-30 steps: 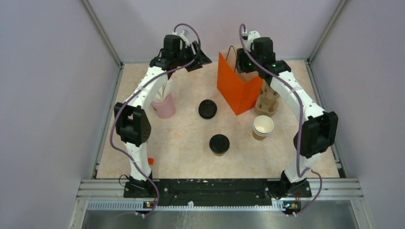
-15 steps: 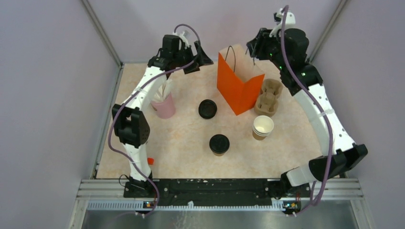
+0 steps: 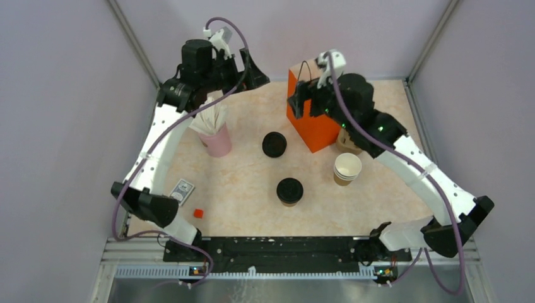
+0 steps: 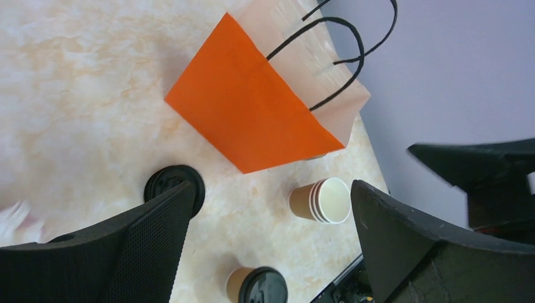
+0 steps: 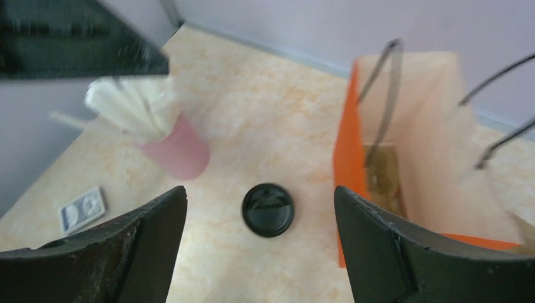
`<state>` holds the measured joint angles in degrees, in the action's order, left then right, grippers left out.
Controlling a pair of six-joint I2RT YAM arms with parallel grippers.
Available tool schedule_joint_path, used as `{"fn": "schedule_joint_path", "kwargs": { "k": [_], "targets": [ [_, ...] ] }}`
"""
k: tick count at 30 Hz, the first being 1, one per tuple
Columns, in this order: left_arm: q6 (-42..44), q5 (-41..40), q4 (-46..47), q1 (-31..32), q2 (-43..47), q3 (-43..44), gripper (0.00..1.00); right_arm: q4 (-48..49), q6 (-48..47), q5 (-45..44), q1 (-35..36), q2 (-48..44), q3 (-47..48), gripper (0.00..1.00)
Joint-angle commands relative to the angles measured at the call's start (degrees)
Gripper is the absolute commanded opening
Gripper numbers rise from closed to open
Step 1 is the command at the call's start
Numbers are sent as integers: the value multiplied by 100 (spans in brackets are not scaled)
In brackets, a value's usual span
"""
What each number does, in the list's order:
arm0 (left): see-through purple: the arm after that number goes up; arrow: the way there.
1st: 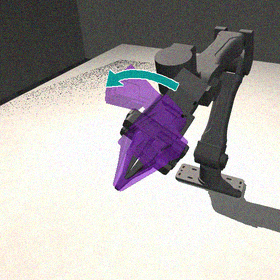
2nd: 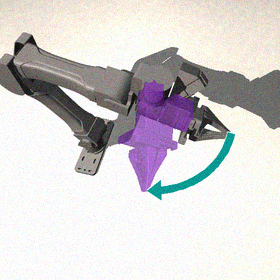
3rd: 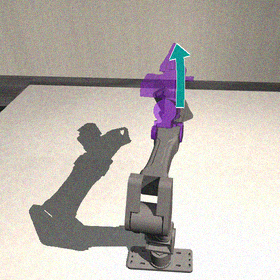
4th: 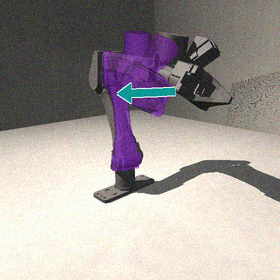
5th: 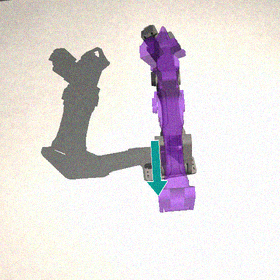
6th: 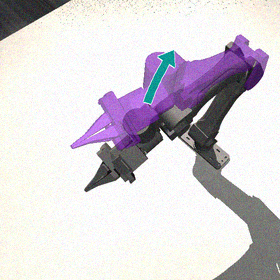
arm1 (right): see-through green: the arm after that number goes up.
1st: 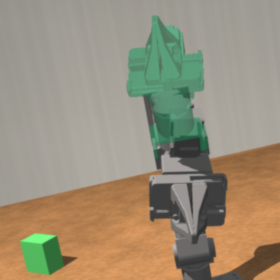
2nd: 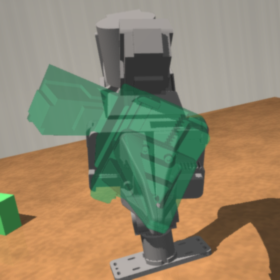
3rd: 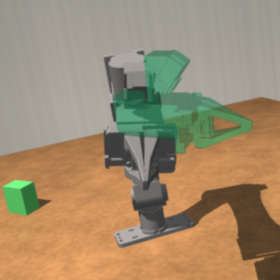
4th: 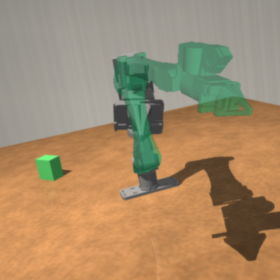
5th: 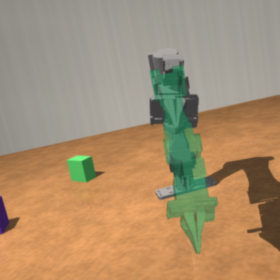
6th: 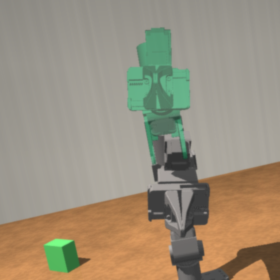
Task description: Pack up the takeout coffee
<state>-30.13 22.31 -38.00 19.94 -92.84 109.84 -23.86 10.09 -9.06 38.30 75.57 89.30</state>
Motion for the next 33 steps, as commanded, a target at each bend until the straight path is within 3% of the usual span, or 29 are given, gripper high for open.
{"fn": "schedule_joint_path", "kwargs": {
  "k": [1,3,8,12,15,19,23,26,29,33],
  "targets": [
    [451,-816,-1234,0,683,313,99,-198,-502,-387,801,-389,-450,85],
    [512,-1001,-1485,0,915,221,99,-181,-347,-215,919,-563,-799,84],
    [471,-1296,-1598,-9,1421,-305,99,-576,154,-1238,1054,-797,-688,84],
    [786,-1108,-1385,-9,1538,-563,99,-1195,534,-2543,1057,-552,37,85],
    [1033,-905,-1355,-8,1506,-550,99,-2091,1237,-3401,918,-149,960,92],
    [1306,-919,-1223,-9,1591,-741,99,-3134,2640,-2771,110,488,2069,94],
    [1263,-914,-1156,-9,1665,-883,97,-3931,3910,-2425,-198,1209,2920,94],
    [1255,-860,-1029,-3,1758,-1092,97,-4501,4929,-2177,-412,1549,3120,82],
    [1223,-775,-1025,0,1734,-1124,97,-4078,5364,-1898,-537,1412,2491,65],
    [1209,-764,-1050,6,1702,-1031,97,-3905,5866,-1829,-798,1347,2079,52]
  ]
}}
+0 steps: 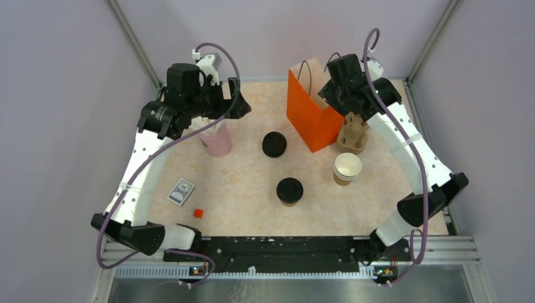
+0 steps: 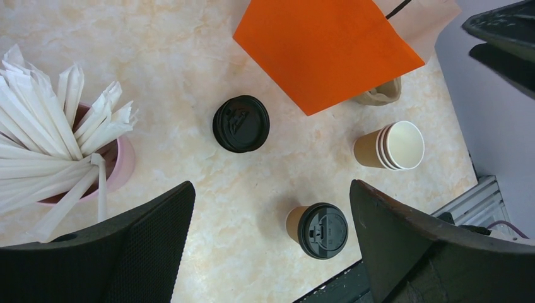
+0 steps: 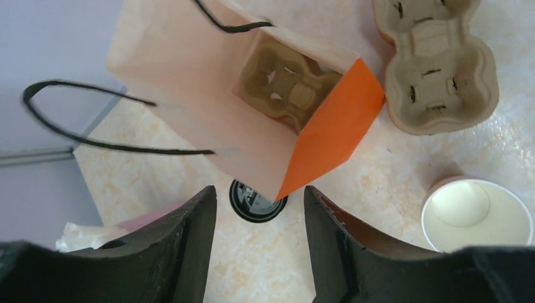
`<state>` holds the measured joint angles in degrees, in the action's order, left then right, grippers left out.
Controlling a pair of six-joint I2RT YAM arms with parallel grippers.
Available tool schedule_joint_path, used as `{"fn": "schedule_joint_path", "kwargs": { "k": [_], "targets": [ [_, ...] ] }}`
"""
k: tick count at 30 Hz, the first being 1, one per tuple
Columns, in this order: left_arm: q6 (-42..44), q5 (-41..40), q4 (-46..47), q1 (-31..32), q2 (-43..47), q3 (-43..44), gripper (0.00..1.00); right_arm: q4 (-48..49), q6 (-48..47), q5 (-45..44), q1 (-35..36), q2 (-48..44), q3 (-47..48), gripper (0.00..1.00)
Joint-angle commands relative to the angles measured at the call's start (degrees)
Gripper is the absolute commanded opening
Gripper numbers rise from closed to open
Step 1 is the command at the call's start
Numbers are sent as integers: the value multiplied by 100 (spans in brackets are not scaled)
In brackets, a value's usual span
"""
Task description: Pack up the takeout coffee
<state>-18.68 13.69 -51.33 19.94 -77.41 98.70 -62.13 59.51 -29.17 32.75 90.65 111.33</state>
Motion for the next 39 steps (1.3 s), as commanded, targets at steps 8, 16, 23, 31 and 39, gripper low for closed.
{"fn": "schedule_joint_path", "kwargs": {
  "k": [8,16,23,31,39],
  "targets": [
    [149,-23,251,105,116,77,97,-399,1520,48,-546,128,-206,51],
    [180,-60,229,113,-21,239,97,-320,1703,141,-741,547,-22,53],
    [156,-10,217,119,-135,333,97,-447,1869,214,-744,783,-23,52],
    [251,-158,221,123,-146,354,97,-338,1650,114,-761,768,-215,33],
    [368,-322,199,119,-88,446,98,-294,1599,197,-775,603,-348,19]
  ]
}}
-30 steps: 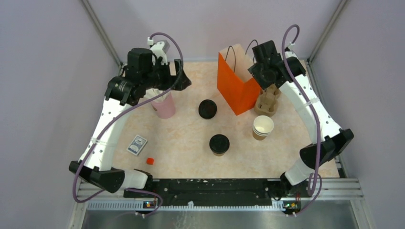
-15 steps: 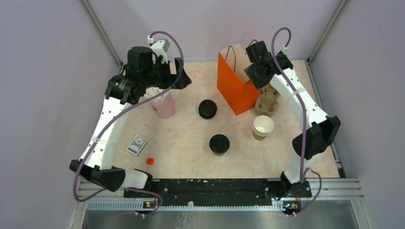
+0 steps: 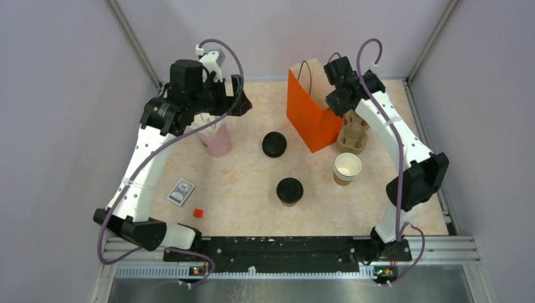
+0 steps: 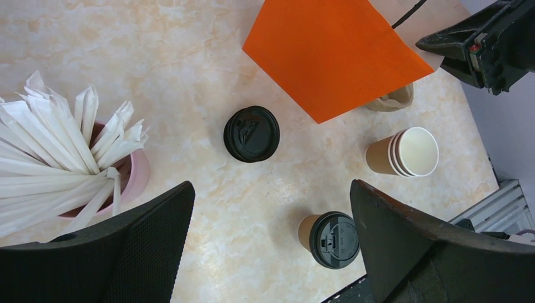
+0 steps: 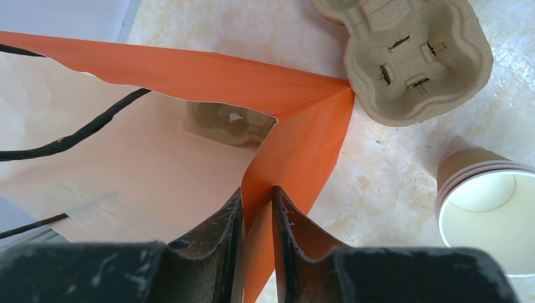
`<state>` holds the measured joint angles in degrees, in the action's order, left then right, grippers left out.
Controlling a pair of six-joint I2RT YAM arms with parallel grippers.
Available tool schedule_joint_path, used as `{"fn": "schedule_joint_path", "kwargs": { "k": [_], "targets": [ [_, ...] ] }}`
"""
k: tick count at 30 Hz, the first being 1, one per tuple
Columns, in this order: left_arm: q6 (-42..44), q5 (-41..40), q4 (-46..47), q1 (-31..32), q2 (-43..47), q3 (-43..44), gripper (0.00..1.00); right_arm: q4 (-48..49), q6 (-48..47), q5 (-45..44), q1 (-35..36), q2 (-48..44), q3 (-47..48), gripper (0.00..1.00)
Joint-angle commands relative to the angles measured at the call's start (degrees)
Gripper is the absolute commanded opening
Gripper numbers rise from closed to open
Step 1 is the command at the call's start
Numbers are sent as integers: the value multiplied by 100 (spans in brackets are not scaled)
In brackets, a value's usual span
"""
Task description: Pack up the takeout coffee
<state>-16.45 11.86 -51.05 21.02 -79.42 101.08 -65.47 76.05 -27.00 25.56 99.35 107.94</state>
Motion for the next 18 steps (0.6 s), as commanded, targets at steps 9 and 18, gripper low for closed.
{"fn": "schedule_joint_path", "kwargs": {
  "k": [9,18],
  "targets": [
    [93,-579,129,16,202,231,99,1014,-1066,87,-97,-386,341,0],
    [-210,-1129,378,16,431,150,99,1417,-1618,380,-104,-647,528,0]
  ]
}}
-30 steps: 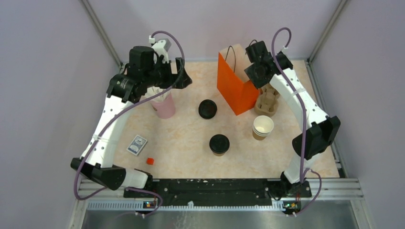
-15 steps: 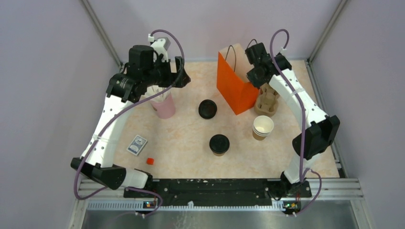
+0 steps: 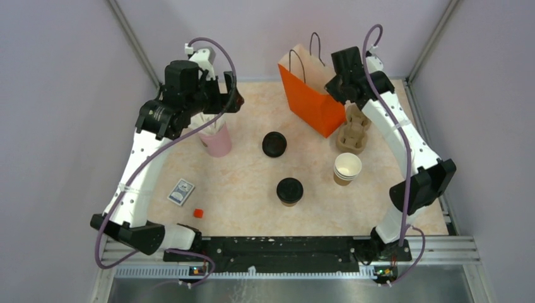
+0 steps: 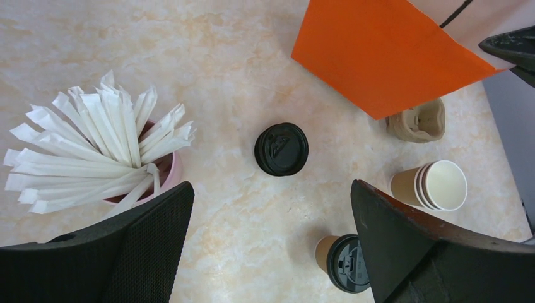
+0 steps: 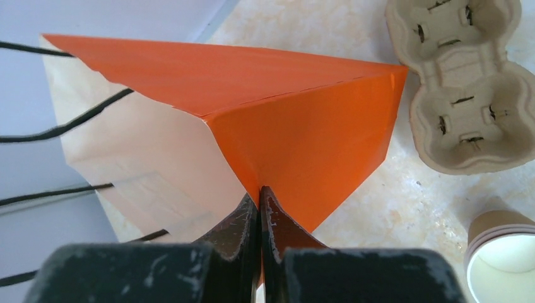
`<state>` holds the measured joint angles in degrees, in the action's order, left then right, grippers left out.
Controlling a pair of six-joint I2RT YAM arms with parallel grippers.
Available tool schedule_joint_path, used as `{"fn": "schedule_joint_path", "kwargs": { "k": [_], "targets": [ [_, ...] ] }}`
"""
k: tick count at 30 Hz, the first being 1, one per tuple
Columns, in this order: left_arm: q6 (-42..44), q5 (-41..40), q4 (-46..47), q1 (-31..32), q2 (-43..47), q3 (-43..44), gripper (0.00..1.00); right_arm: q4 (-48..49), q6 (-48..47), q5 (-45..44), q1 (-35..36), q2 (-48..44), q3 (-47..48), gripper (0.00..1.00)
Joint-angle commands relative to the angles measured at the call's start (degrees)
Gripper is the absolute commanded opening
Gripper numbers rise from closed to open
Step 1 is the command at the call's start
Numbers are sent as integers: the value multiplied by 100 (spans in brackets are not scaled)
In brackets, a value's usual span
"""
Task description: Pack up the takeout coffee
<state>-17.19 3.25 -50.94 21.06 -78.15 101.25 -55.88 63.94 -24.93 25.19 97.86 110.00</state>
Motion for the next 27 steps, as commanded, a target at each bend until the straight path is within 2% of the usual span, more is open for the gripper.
{"fn": "schedule_joint_path", "kwargs": {
  "k": [1,6,12,17,21,27],
  "targets": [
    [-135,-271,367,1,308,158,99,528,-493,245,-67,-561,313,0],
    [-78,-162,213,4,198,571,99,591,-1087,686,-65,-702,644,0],
    [-500,-65,-286,3,192,882,97,200,-1470,1471,-67,-840,1110,0],
    [-593,-51,-542,3,394,1123,97,81,-1479,2053,-58,-1314,753,0],
    [-638,-269,-1177,1,238,1947,96,-42,-1495,2533,39,-1601,593,0],
    [-741,-506,-1245,5,467,2009,95,-285,-1702,2682,682,-1961,527,0]
  ]
}}
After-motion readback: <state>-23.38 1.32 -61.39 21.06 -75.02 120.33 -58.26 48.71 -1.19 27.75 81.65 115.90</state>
